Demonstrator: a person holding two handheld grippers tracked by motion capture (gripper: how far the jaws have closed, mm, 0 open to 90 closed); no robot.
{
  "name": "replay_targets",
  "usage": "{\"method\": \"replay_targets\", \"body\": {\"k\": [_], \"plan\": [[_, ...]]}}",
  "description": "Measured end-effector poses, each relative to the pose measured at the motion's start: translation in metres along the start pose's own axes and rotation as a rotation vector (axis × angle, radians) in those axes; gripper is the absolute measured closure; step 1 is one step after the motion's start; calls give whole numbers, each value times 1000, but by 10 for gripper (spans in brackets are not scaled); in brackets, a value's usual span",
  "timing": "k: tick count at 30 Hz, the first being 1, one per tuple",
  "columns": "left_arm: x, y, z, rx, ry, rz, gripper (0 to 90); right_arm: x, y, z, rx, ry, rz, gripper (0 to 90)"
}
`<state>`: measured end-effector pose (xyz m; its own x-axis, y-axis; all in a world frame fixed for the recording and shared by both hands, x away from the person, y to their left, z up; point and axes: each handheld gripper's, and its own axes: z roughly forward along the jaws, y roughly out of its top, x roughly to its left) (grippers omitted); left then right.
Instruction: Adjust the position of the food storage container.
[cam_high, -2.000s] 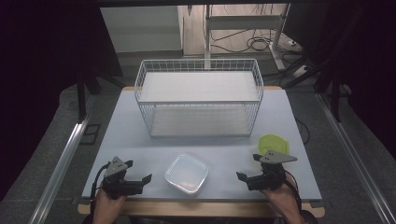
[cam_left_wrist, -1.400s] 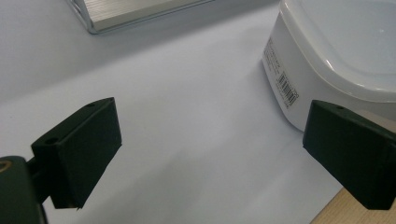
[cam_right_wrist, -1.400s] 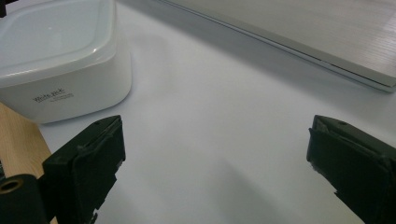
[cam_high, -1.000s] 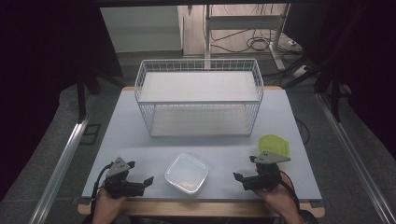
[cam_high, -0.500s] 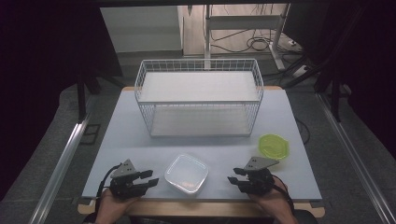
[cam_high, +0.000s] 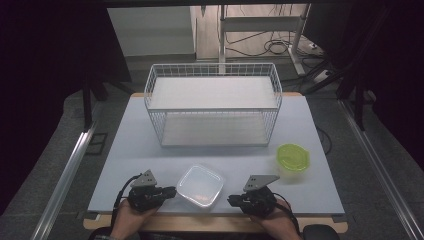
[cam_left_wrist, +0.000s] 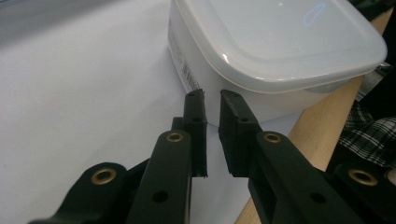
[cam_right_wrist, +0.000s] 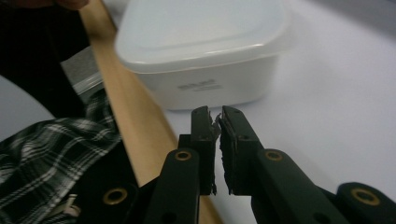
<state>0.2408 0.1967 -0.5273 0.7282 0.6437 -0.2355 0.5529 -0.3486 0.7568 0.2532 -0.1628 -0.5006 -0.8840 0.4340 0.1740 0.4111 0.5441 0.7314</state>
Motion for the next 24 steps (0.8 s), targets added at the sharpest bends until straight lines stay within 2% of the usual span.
{"method": "replay_targets", "body": {"k": [2,3,7,11,15,19,22,24], "plan": [[0,0,1,-1,-3,-3,818,3,1,5,7,19,7,831],[-1,1,3,-3,-16,-13,818,4,1,7,10,20,4,831],[-6,4,9,4,-28,-7,817,6,3,11,10,23,-8,831],[-12,7,15,15,-39,4,816,6,3,12,18,11,-3,831],[-15,8,21,17,-71,10,799,3,2,10,11,3,15,822],[-19,13,24,21,-49,48,792,2,2,9,14,-19,13,821],[-10,16,19,-3,7,32,814,-1,1,8,11,-32,19,824],[-2,18,19,-16,24,11,825,-3,1,8,12,-46,29,827]]}}
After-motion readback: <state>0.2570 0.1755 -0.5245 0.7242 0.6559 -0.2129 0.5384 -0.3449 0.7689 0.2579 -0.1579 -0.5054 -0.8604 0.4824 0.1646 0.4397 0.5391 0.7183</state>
